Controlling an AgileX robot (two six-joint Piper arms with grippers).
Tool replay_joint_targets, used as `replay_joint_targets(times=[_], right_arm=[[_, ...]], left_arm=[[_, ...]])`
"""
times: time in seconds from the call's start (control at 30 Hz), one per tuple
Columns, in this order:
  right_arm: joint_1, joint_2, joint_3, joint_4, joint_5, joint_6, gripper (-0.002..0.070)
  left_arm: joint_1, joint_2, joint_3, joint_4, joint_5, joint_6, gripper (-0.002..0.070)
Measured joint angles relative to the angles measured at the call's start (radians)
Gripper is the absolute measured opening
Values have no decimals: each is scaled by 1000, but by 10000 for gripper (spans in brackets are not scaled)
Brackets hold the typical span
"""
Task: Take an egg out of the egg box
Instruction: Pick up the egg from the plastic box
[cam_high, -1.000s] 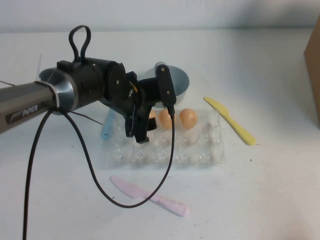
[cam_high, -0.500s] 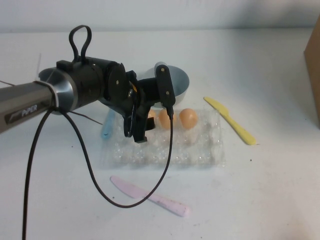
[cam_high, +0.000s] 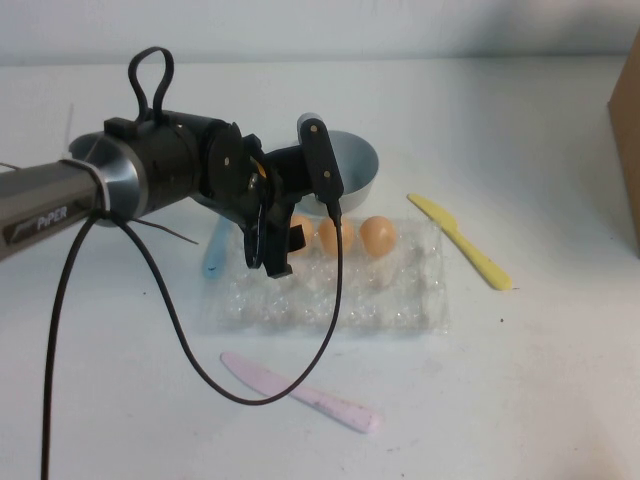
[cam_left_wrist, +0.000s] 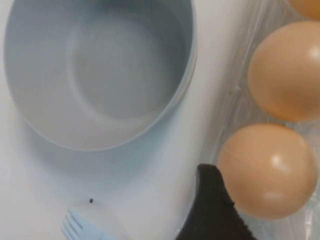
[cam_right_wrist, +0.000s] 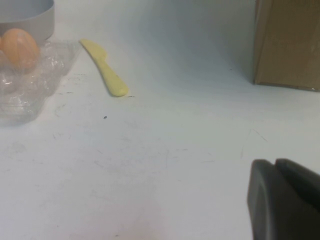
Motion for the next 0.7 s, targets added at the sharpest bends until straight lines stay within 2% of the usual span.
replay_joint_targets(times=[0.7], right_arm=[[0, 0, 0, 0, 0, 0, -17]], left_arm=[[2, 27, 0, -30, 4, -4, 386]])
